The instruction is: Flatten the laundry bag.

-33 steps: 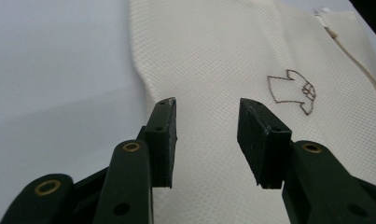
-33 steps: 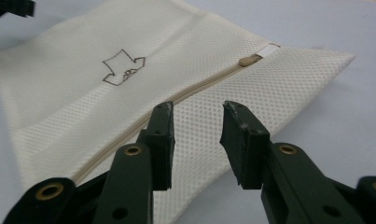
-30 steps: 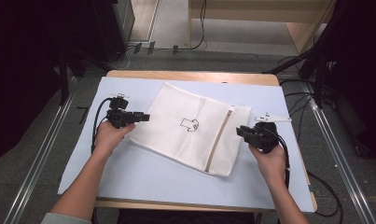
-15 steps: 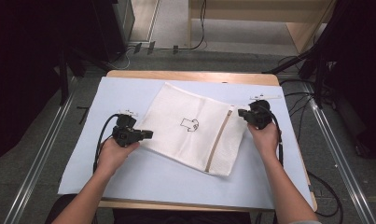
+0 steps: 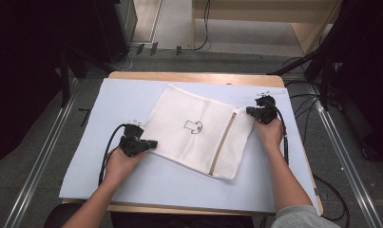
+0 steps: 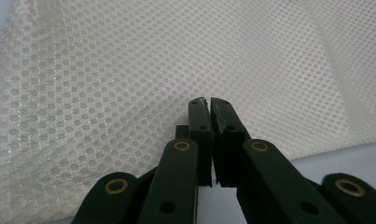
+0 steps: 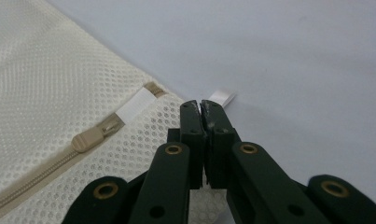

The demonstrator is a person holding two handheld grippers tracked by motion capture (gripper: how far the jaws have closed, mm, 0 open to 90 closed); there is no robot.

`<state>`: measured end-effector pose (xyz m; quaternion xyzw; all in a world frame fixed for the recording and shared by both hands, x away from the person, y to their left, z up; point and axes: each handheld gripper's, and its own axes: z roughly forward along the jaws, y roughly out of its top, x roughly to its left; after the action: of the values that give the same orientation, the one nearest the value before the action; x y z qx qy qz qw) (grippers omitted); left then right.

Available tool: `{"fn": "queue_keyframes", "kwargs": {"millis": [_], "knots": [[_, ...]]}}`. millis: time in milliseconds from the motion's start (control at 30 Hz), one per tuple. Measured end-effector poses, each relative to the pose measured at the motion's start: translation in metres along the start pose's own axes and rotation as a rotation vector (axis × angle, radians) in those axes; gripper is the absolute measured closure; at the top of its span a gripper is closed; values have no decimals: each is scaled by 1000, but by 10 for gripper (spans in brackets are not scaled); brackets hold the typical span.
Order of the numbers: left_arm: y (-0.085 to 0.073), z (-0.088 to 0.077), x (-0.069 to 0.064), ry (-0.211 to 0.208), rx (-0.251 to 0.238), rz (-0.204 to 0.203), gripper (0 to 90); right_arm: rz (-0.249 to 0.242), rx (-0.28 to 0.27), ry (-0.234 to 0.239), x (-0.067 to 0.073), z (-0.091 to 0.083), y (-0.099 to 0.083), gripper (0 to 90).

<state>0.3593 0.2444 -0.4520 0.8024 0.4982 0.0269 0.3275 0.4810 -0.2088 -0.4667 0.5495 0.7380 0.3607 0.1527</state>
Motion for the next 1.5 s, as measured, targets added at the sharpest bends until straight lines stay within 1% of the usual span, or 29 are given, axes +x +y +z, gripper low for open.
{"fn": "queue_keyframes", "kwargs": {"millis": [67, 100, 133, 167, 300, 333, 400, 467, 500, 533, 567, 600, 633, 700, 733, 800, 833, 900, 933, 1000, 1033, 1067, 1133, 1233, 1267, 1333, 1367, 1433, 1500], "knots": [[1, 1, 1, -3, -7, 0, 885, -18, 30, -10, 1, 2, -2, 900], [2, 1, 2, 3, -9, -1, 884, -33, 48, -19, 1, 4, -3, 900], [2, 2, 2, 8, -8, 8, 881, -45, 49, -18, 2, 4, -4, 900], [3, 2, 2, 11, -10, 12, 881, -44, 50, -16, 2, 4, -4, 900], [5, 2, 6, 14, -9, 3, 875, -44, 62, -18, 1, 2, -4, 900], [6, 2, 6, 9, -9, -8, 871, -31, 51, -11, 1, 0, -4, 900], [6, 2, 5, 16, -5, 1, 869, -26, 19, -13, -1, -5, -2, 900], [6, 2, 5, 13, -5, 0, 865, -29, -9, -27, -4, -9, 1, 888], [6, 2, 6, 11, -2, 1, 865, -30, -13, -36, -6, -11, 2, 869], [6, 2, 6, 10, -3, -1, 866, -18, -11, -39, -9, -12, 3, 857], [6, 2, 6, 9, -2, 0, 866, -9, -8, -32, -12, -12, 3, 824], [6, 2, 6, 8, -3, -2, 866, 3, -5, -32, -14, -12, 3, 786], [6, 2, 6, 9, -4, 0, 864, 12, -4, -23, -18, -11, 2, 699], [5, 2, 6, 9, -6, -2, 864, 29, -3, -24, -19, -9, 1, 642], [5, 2, 6, 8, -8, -2, 863, 36, -1, -13, -20, -8, 1, 598], [5, 3, 6, 9, -10, -2, 862, 47, 9, -3, -19, -5, 0, 595], [5, 3, 6, 8, -11, -4, 862, 35, 19, -8, -18, -4, -1, 598], [5, 3, 6, 7, -13, -4, 864, 13, 49, -8, -16, -1, -2, 644], [5, 3, 7, 5, -13, -4, 864, 3, 58, -18, -14, 1, -3, 662], [5, 3, 7, 3, -14, -4, 864, -24, 68, -32, -11, 0, -3, 773], [5, 3, 7, 3, -14, -4, 864, -37, 75, -30, -10, 0, -3, 830], [5, 3, 7, 2, -13, -5, 865, -38, 82, -28, -9, -1, -3, 871], [5, 2, 7, 2, -11, -3, 865, -29, 84, -22, -9, -1, -3, 893], [6, -1, 8, 21, -17, -4, 880, -20, 97, 0, -8, -5, -3, 899], [7, -3, 10, 20, -22, -3, 890, -15, 104, 7, -7, -7, -3, 900], [9, -10, 15, 16, -41, -25, 900, -9, 113, 11, -4, -13, -6, 899], [10, -14, 18, 20, -47, -35, 900, -19, 114, 14, -3, -16, -8, 899], [11, -22, 24, 30, -59, -43, 900, -20, 109, 9, 0, -23, -14, 899], [10, -30, 30, 36, -69, -62, 900, -21, 109, 8, 4, -30, -19, 898]]}}
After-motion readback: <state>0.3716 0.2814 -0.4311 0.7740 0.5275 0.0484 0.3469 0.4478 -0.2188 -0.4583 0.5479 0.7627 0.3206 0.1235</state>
